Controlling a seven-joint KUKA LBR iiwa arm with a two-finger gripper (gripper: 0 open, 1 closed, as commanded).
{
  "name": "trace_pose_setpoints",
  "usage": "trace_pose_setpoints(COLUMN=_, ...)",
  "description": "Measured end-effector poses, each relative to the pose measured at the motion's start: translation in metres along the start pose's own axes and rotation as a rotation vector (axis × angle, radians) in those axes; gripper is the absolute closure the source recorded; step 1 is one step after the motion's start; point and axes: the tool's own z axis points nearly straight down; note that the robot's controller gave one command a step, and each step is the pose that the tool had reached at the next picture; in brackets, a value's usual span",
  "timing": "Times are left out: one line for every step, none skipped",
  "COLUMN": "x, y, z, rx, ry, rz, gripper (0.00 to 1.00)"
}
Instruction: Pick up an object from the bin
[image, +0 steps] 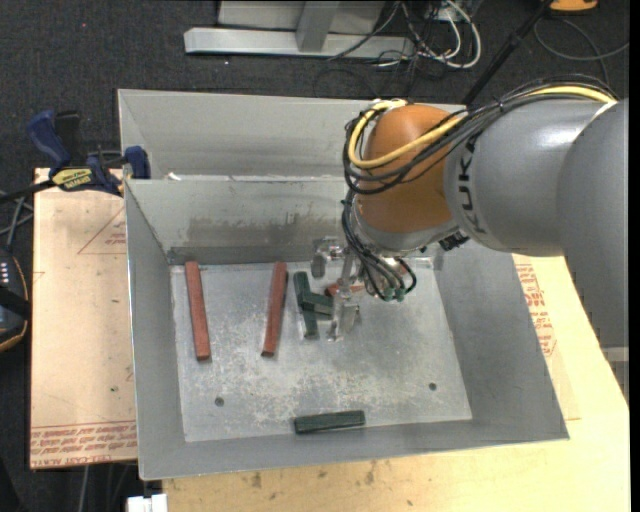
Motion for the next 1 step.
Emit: trace_pose_setpoints(x=0.0008, y=-0.015, z=0.0585, rx=0.0, ry=0.006, rz=-0.076, gripper=1.0)
